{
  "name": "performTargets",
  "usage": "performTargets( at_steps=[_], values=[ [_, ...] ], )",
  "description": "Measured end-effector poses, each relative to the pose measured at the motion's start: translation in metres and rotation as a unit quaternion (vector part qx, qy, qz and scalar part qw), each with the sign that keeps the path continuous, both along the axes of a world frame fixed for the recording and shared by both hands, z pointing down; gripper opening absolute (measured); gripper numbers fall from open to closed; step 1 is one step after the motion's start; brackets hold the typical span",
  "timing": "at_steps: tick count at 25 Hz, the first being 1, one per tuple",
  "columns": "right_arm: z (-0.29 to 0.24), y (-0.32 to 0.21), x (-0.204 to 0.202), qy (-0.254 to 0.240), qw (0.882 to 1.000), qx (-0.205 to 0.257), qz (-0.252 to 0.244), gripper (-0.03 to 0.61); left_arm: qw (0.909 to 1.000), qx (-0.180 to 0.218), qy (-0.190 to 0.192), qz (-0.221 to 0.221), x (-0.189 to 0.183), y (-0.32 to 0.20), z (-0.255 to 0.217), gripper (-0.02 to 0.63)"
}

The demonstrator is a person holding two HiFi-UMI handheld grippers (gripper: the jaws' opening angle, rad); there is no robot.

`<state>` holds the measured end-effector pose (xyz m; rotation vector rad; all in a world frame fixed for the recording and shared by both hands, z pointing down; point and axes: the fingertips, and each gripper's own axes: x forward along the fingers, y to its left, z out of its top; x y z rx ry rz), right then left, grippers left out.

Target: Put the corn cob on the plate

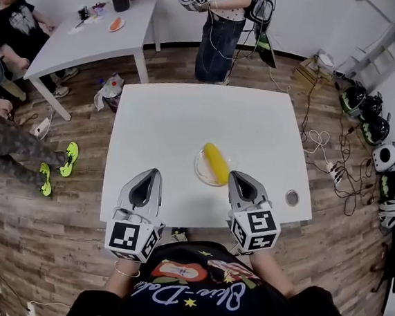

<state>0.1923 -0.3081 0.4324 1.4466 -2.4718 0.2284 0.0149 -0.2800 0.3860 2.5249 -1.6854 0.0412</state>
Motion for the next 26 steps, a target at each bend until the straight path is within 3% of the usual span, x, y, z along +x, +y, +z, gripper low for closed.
performTargets(
  at_steps=[26],
  values=[
    [-0.001, 0.017, -0.003, 0.016, 1.000, 0.001, -0.014, 0.014, 1.0000, -0.004, -0.006, 0.000, 0.004, 0.007, 0.002, -0.012]
  ],
)
